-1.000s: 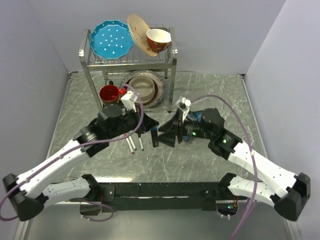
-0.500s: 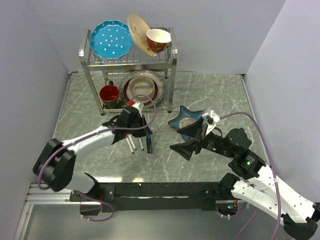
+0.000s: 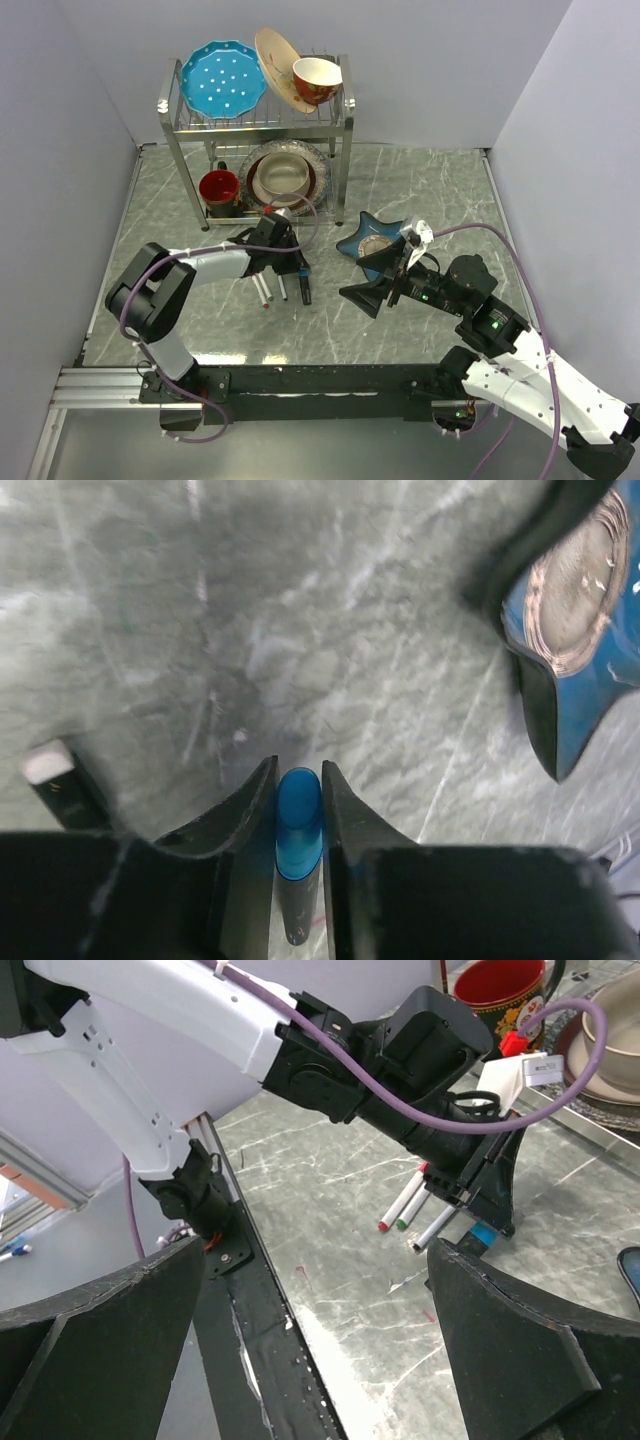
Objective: Insert the pens into the pen caps
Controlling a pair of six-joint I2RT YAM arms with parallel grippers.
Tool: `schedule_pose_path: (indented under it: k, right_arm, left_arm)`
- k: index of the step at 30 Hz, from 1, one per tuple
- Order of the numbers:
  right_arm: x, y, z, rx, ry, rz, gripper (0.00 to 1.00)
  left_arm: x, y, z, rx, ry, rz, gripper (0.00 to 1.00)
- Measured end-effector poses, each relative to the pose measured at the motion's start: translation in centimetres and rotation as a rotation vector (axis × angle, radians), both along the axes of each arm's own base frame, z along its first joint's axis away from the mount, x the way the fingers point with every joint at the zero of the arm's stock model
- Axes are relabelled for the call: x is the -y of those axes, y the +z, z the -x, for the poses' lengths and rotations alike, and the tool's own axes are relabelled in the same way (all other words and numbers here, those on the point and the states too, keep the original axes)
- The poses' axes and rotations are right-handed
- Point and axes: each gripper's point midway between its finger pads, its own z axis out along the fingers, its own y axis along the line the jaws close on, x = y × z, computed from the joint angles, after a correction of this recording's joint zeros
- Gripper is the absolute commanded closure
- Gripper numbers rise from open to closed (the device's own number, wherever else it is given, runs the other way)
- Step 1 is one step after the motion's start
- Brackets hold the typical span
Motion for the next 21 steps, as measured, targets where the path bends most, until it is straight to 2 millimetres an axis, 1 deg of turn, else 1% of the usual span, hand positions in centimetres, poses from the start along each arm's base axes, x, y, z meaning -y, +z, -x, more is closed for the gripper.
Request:
schedule_pose_path:
  k: [1, 3, 4, 6, 7, 9, 10, 11, 12, 14, 16, 17, 19, 21]
  right_arm:
    - [0.0, 0.0, 0.0, 0.000, -0.002, 0.001, 0.00]
    - [0.1, -0.1, -0.2, -0.002, -0.012, 0.005, 0.00]
    - [0.1, -0.2, -0.2, -0.004, -0.015, 0.008, 0.00]
    - [0.2, -0.5, -0.4, -0.014, -0.026, 0.017, 0.00]
    - [0.3, -0.7, -0.4, -0.019, -0.030, 0.023, 0.00]
    - [0.5, -1.2, -0.5, -0.032, -0.042, 0.036, 0.00]
    - [0.6, -1.4, -0.6, -0.038, -0.049, 0.043, 0.00]
    - [0.7, -1.6, -0.7, -0.048, -0.063, 0.050, 0.00]
    - [0.9, -1.8, -0.9, -0.057, -0.078, 0.058, 0.00]
    - [1.3, -2.2, -1.3, -0.084, -0.119, 0.064, 0.00]
    - [1.9, -2.5, -1.8, -0.111, -0.171, 0.068, 0.00]
    - [2.3, -2.7, -2.1, -0.127, -0.200, 0.069, 0.00]
    - [2.9, -3.1, -2.5, -0.156, -0.254, 0.072, 0.00]
    - [3.8, -3.2, -3.2, -0.181, -0.328, 0.065, 0.00]
  left_arm:
    - [-0.1, -0.1, -0.2, 0.001, 0.011, -0.004, 0.66]
    - [-0.4, -0.2, -0.4, 0.002, 0.027, -0.019, 0.59]
    - [-0.6, -0.3, -0.5, 0.001, 0.034, -0.025, 0.52]
    - [-1.0, -0.2, -0.8, 0.007, 0.053, -0.045, 0.45]
    - [-1.2, -0.1, -0.8, 0.005, 0.060, -0.054, 0.39]
    - [-1.7, 0.5, -0.7, 0.011, 0.071, -0.071, 0.20]
    - [-1.9, 1.2, -0.7, 0.019, 0.072, -0.076, 0.16]
    - [-2.1, 2.2, -0.7, 0.036, 0.073, -0.076, 0.10]
    - [-2.2, 3.6, -0.7, 0.060, 0.074, -0.066, 0.01]
    - [-2.4, 6.8, -0.8, 0.132, 0.065, -0.038, 0.01]
    - [-2.3, 11.0, -0.7, 0.232, 0.043, 0.015, 0.00]
    - [-2.4, 13.6, -0.4, 0.298, 0.025, 0.052, 0.01]
    - [-2.5, 17.0, 0.4, 0.386, -0.010, 0.101, 0.01]
    - [-2.6, 20.7, 1.7, 0.490, -0.057, 0.163, 0.01]
